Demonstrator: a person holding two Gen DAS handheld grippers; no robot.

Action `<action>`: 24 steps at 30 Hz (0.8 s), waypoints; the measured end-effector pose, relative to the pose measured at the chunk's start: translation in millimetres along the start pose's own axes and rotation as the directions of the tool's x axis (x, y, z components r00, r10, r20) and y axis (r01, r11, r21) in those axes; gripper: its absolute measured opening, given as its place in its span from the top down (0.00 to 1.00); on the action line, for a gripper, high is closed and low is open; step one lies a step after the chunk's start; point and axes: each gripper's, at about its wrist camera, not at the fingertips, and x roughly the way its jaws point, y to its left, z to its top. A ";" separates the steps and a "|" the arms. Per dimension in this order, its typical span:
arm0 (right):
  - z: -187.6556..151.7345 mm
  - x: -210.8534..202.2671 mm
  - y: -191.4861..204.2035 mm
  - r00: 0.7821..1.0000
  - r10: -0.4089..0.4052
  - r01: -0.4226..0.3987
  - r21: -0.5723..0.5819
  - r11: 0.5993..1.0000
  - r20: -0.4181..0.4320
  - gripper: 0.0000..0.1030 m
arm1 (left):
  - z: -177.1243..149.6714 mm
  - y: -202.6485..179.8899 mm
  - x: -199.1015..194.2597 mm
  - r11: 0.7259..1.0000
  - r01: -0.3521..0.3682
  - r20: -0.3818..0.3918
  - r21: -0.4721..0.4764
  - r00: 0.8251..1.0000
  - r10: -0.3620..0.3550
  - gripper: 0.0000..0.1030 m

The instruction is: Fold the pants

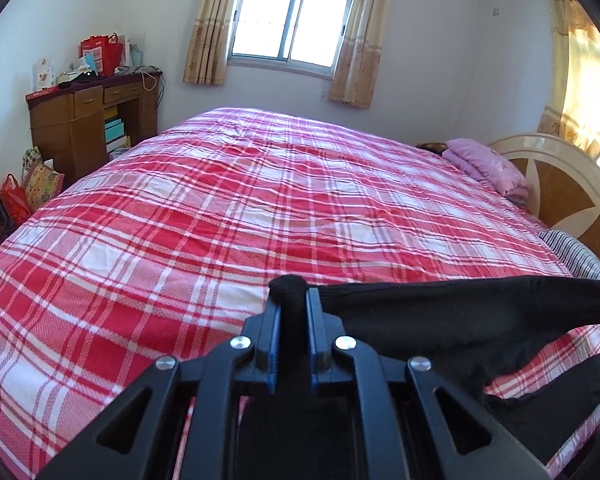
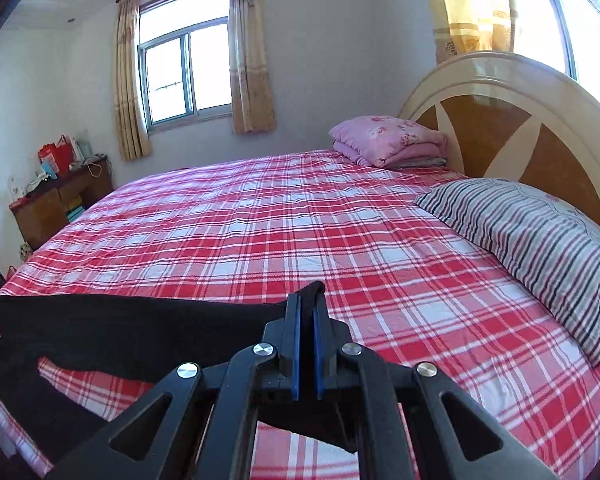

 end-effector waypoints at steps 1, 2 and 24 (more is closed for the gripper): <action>-6.0 -6.2 -3.2 1.000 0.003 -0.003 0.009 1.000 0.003 0.95 | -4.1 1.6 -4.3 1.000 0.007 0.002 -0.007 1.000 -0.007 0.88; -12.3 -11.8 -6.5 1.000 0.005 -0.005 0.019 1.000 0.004 0.95 | -8.4 2.9 -8.4 1.000 0.014 0.004 -0.014 1.000 -0.014 0.88; -130.9 -69.1 -100.3 0.987 -0.095 0.116 0.172 0.978 -0.126 0.99 | -108.1 28.4 -59.0 0.998 0.037 -0.023 0.046 0.999 -0.036 0.78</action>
